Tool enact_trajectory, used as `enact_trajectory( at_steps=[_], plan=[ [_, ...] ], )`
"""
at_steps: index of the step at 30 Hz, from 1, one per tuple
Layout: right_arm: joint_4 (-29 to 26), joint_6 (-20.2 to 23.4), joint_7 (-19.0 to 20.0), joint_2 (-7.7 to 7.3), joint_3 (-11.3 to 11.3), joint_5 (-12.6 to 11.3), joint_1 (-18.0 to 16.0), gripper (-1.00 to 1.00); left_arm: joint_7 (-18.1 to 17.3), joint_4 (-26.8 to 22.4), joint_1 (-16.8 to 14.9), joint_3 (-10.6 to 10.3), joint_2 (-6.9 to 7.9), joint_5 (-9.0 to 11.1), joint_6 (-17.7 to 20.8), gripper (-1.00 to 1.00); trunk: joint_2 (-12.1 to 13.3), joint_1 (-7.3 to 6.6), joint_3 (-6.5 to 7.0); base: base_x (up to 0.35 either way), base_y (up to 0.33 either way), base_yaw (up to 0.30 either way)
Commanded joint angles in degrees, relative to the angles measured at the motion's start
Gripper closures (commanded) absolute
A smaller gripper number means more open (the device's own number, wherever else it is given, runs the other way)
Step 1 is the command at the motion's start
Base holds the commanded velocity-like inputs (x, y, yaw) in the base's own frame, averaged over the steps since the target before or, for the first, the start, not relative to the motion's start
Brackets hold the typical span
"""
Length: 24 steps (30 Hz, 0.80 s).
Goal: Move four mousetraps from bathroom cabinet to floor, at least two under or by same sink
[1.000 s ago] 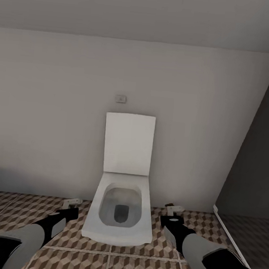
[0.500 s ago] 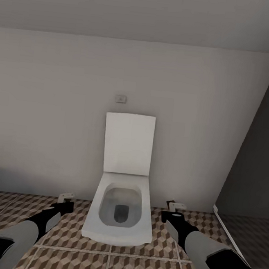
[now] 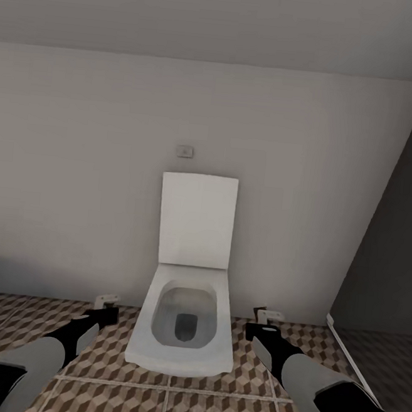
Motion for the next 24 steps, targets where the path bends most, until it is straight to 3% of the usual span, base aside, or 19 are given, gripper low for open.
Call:
enact_trajectory(
  at_steps=[1,5,20,24],
  plan=[
    [-0.12,0.37,-0.24,0.0,0.5,-0.44,-0.01,1.0,0.1,-0.02,-0.02,-0.44,-0.13,0.45,0.02,1.0,-0.02,-0.01,-0.06,0.0,0.0,0.0],
    [-0.12,0.44,-0.24,0.01,0.54,-0.45,-0.04,1.0,0.15,-0.03,-0.02,-0.34,-0.51,0.5,0.04,1.0,-0.02,-0.01,-0.06,0.0,0.0,0.0],
    [-0.08,0.7,-0.14,-0.05,0.52,-0.68,-0.02,1.0,0.44,-0.09,-0.02,-0.44,-0.5,0.46,-0.93,1.0,-6.04,3.28,-2.75,0.0,0.0,0.0],
    [-0.04,2.91,-0.08,-0.11,0.44,-0.76,0.0,1.0,0.5,-0.09,-0.02,-0.48,-0.51,0.41,-2.48,1.0,-6.87,3.77,-3.55,0.0,0.0,0.0]
  ],
)
